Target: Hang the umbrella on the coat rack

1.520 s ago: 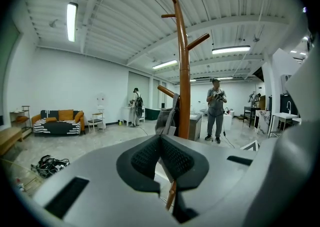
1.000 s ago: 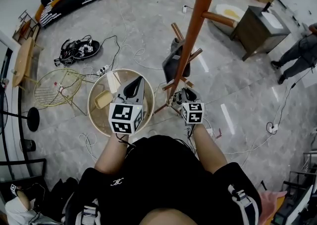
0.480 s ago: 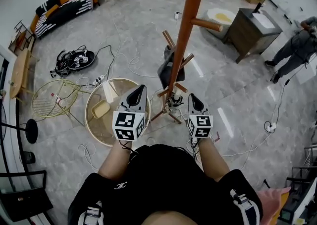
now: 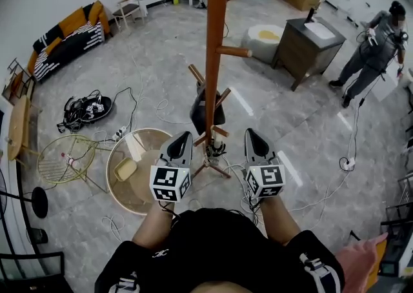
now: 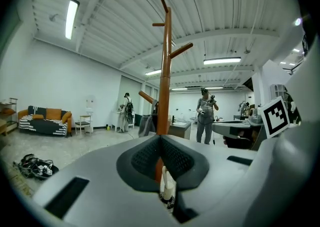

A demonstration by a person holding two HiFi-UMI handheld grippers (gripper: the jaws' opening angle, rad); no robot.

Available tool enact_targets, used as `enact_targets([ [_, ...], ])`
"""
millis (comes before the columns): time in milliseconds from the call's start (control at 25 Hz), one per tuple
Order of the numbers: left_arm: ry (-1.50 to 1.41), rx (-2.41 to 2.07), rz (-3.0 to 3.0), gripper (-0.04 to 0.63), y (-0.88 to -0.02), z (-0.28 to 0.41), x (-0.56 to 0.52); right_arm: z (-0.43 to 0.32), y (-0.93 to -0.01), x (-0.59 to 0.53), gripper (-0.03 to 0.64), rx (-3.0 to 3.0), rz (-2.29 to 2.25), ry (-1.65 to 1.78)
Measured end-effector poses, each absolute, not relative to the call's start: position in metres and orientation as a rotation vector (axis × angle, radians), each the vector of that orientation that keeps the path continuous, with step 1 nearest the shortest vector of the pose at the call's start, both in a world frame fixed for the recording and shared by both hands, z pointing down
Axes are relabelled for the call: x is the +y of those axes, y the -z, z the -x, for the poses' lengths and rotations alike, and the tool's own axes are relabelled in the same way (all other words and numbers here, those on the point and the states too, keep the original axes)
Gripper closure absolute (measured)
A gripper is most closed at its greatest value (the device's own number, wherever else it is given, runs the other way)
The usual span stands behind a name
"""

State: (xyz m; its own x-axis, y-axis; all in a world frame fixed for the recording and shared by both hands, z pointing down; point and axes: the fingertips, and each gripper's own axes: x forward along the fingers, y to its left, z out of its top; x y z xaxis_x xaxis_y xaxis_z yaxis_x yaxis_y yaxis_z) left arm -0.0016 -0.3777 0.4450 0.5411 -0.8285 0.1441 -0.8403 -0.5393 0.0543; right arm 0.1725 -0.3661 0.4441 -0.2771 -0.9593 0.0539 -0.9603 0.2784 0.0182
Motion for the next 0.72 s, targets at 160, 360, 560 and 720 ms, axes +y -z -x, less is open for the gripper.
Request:
enact_targets([
  [160, -0.168, -1.437, -2.662, 0.578, -0.4454, -0.0035, -0.3716, -0.1765, -0.4395, -0.3604, 0.601, -2.473, -1.874, -0.021],
  [360, -0.185, -1.436, -2.656, 0.578, -0.4488, -0.0013, -0.3673, -0.1745, -0.4419, -0.3591, 0.601, -2.470, -1.875, -0.025],
  [560, -0.197, -1.435, -2.653, 0.578, -0.4503, 0.0012, -0.3668, -0.1755, -0.4428, -0.3613, 0.601, -2.459, -1.886, -0.025],
  [720, -0.184, -1.438, -2.654, 0.578, -0.4484, 0.0062, -0.3703, -0.1762, -0.4388, -0.3667, 0.601, -2.458, -1.899, -0.010],
])
